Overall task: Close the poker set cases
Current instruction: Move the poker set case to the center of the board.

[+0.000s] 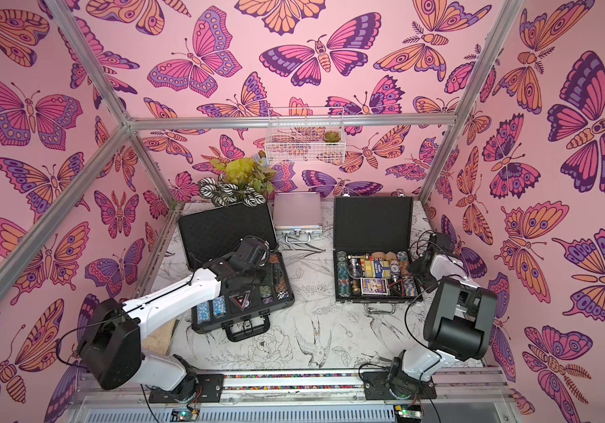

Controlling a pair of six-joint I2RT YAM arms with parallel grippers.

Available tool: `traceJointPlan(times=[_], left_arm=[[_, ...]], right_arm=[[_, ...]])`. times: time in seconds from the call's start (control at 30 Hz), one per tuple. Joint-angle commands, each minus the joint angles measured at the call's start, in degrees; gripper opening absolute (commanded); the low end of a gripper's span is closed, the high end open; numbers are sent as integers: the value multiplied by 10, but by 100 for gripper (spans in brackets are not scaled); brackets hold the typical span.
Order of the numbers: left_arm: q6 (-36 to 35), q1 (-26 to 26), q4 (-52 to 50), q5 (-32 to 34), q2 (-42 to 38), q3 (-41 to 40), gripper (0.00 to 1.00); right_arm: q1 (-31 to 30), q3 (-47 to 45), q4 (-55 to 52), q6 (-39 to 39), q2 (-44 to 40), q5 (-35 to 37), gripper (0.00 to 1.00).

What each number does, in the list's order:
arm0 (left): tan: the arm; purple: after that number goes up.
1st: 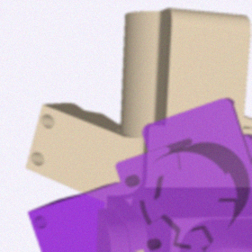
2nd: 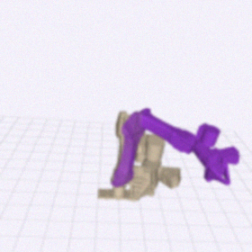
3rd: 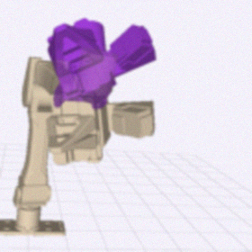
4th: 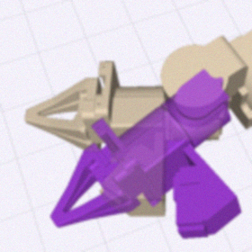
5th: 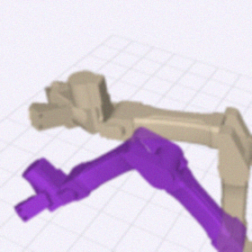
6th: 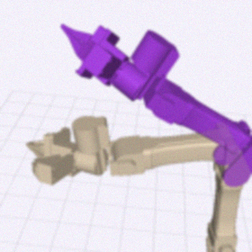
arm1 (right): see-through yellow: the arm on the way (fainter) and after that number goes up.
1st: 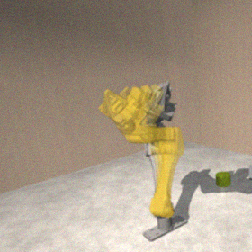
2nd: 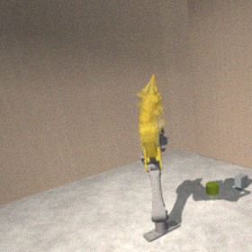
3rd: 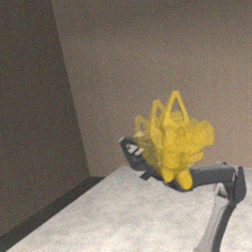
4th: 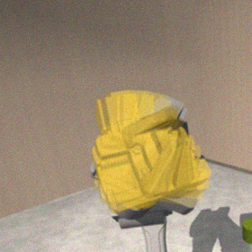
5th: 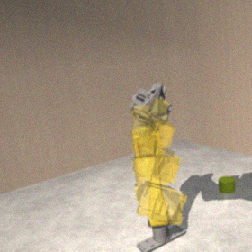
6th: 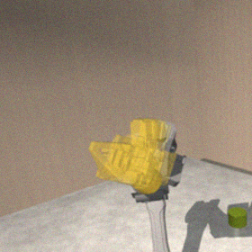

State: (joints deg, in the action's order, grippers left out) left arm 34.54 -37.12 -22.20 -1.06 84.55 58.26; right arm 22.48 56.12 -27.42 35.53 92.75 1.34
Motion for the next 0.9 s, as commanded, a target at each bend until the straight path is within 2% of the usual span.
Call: traceJointPlan(times=[0.0,0.53,0.87], left_arm=[[-9,5,7,-1,-10,-6,75],[-9,8,8,-2,-10,-6,75],[-14,10,8,-5,0,11,75]], right_arm=[[11,-2,3,-9,23,-41,65],[10,-33,16,-10,45,-151,60],[-10,-60,10,-13,15,-165,59]])
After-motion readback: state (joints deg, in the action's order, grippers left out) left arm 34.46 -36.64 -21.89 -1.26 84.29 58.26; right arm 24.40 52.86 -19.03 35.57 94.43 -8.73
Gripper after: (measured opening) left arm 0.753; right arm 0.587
